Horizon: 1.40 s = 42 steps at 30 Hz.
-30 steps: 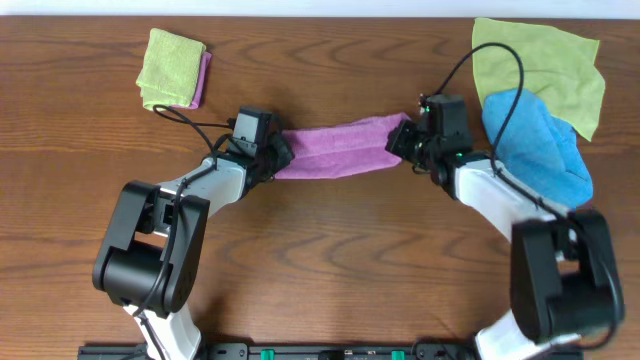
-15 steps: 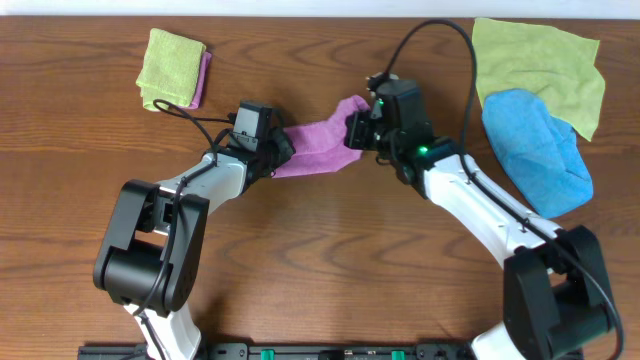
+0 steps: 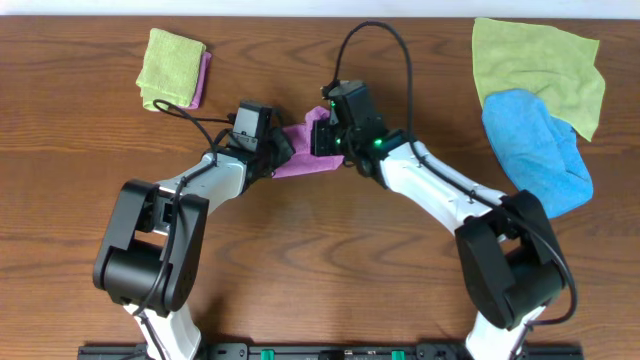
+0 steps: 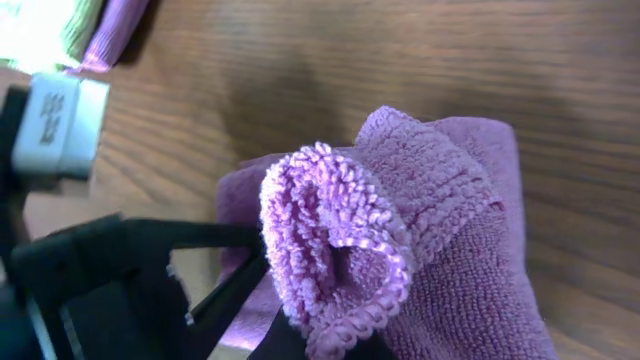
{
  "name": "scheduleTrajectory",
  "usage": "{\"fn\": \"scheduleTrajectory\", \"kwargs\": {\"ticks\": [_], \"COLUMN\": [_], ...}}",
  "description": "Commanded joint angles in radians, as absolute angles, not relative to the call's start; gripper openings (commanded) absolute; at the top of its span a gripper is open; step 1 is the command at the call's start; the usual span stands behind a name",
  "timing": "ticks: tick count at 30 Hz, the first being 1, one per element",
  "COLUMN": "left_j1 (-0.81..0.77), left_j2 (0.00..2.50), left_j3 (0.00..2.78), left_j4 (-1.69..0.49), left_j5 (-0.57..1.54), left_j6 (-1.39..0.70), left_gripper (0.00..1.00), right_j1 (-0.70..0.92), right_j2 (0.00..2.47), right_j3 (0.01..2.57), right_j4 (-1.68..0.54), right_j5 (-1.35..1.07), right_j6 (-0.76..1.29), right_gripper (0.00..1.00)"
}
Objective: Fold the cloth
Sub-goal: 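Fold the strip's right end toward the left gripper with the right gripper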
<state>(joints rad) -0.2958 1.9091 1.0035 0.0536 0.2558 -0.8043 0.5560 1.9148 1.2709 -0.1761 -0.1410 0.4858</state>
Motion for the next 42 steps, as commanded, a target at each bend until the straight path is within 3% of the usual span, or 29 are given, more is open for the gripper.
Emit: {"fn": "scheduleTrajectory", "kwargs": {"ticks": [1,19,22,30,42], "left_j1": [-0.275,-0.159,-0.150,-0.149,-0.104], "left_j2": [1.879,1.607,1.594,1.591,1.554], "left_j3": [1.026,1.026,1.026,1.026,1.026], "left_j4": [0.048,-0.133,-0.144,-0.165,-0.168], "left_j5": [0.259,0.183,0.183,0.183,0.169], "left_j6": [-0.788,-0.672,-0.672,-0.672,-0.672], "left_gripper": [0.06,0.06,0.06,0.06,0.06], "right_j1": [0.578,0.648,0.661,0.702,0.700], "right_j2": [1.922,2.024,2.027,2.027,2.008], "right_j3": [1.299,1.301,1.301,1.328,1.341], "right_j4": [-0.176,-0.110,-0.091,-0.070,-0.082], "right_j5": [-0.111,-0.101,-0.101,-0.109,-0.121], "right_j6": [0.453,0.448,0.448,0.448,0.447], "right_gripper": [0.01,0.02,0.11,0.53,0.63]}}
